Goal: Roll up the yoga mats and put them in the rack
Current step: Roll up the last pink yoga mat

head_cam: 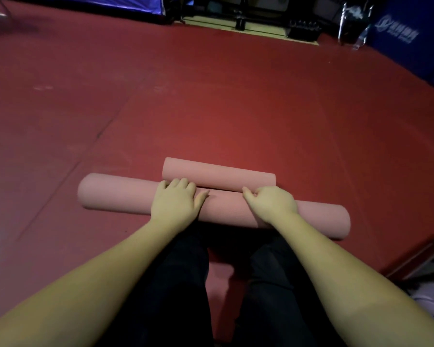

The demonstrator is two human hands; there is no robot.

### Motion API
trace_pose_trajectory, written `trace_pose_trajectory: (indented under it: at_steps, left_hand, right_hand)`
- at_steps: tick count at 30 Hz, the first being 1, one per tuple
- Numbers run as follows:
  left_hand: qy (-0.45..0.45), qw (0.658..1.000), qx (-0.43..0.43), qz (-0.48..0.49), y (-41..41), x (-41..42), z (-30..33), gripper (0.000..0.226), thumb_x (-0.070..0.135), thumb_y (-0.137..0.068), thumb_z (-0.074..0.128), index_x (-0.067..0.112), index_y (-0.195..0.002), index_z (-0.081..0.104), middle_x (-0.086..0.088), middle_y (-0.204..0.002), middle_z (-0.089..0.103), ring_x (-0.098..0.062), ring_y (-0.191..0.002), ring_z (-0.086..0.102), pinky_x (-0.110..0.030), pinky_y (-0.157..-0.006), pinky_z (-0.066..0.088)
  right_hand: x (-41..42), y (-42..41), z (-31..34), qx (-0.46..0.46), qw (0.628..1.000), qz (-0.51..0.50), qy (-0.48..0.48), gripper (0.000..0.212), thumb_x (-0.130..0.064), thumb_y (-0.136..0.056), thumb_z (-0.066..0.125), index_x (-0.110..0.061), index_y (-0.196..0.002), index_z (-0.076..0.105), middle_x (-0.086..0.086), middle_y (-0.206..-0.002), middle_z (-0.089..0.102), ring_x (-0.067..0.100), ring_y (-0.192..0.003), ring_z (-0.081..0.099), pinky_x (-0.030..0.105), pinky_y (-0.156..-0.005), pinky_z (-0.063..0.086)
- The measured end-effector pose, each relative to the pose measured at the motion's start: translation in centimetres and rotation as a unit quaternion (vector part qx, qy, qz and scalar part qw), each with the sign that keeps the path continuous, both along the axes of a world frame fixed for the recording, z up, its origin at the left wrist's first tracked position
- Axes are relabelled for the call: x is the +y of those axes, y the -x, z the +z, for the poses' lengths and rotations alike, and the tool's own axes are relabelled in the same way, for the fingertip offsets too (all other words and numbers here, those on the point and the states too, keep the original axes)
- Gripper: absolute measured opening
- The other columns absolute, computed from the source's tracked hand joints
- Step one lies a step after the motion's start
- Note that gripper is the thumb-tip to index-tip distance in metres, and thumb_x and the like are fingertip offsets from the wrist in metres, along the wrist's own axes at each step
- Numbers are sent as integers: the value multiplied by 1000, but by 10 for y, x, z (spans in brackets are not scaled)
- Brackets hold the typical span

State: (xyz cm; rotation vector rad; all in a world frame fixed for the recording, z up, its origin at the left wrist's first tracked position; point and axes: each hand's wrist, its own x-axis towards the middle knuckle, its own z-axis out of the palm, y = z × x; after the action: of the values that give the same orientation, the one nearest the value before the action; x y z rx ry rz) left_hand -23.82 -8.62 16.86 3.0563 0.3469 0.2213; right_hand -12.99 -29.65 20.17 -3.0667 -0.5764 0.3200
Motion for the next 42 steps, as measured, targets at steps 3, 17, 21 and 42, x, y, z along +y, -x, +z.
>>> trace_pose_trajectory:
  at_steps: [3,17,21,42]
  left_hand:
    - [-8,999,40,-11,-13,-3,24,66,56,-97,17,17,-91,70,-5,-99,69,-29,-100,62,-42,-83,38]
    - [131,957,255,43,-25,-1,42,72,63,-98,20,13,-130,61,-13,-144,53,-36,-131,49,-48,-110,37]
    - [169,935,309,34,-41,7,47,66,58,-102,26,12,-145,48,-11,-156,38,-33,-143,35,-45,-117,26]
    - [-20,999,34,-22,4,-11,16,72,67,-90,16,15,-87,66,-12,-93,70,-34,-90,65,-43,-83,43]
  right_hand:
    - [0,-5,15,41,999,-4,14,70,-60,-98,24,-10,-121,66,18,-128,62,35,-115,59,38,-91,46]
    - [-12,-9,24,130,991,41,-6,51,-51,-100,34,-17,-122,64,11,-136,57,29,-119,55,36,-93,43]
    - [-17,15,22,-12,995,56,-79,39,-46,-100,38,-18,-90,64,9,-107,64,31,-100,57,36,-75,41]
    - [-8,19,0,-80,997,3,-23,60,-62,-94,30,-18,-97,71,10,-106,70,33,-100,63,35,-77,45]
